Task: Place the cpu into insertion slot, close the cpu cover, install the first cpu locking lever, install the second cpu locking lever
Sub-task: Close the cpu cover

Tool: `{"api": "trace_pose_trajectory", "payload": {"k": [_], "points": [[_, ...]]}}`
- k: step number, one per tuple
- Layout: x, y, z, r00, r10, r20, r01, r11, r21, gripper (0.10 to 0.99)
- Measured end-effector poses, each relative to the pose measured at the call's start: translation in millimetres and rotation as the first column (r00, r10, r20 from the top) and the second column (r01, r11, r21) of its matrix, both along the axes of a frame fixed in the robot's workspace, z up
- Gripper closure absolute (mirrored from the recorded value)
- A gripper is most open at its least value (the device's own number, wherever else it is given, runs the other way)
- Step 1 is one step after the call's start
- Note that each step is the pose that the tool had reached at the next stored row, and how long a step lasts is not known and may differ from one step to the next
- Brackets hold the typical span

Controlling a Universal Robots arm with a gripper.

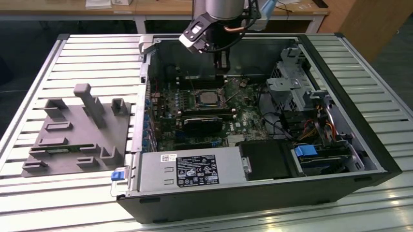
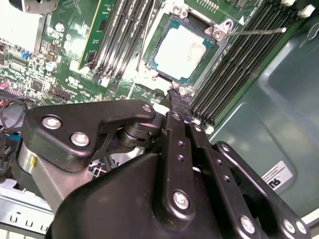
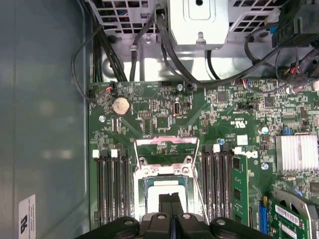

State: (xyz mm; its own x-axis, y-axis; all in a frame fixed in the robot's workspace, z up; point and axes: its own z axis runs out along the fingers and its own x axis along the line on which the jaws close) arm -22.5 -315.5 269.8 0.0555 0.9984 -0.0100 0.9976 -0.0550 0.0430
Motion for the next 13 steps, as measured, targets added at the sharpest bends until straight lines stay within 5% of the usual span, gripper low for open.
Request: {"api": "trace_pose_trajectory", "payload": {"k": [13], "points": [[24.1,0.0,0.0,1.0,0.0,0.0,0.0,1.0,0.0,0.984]]}}
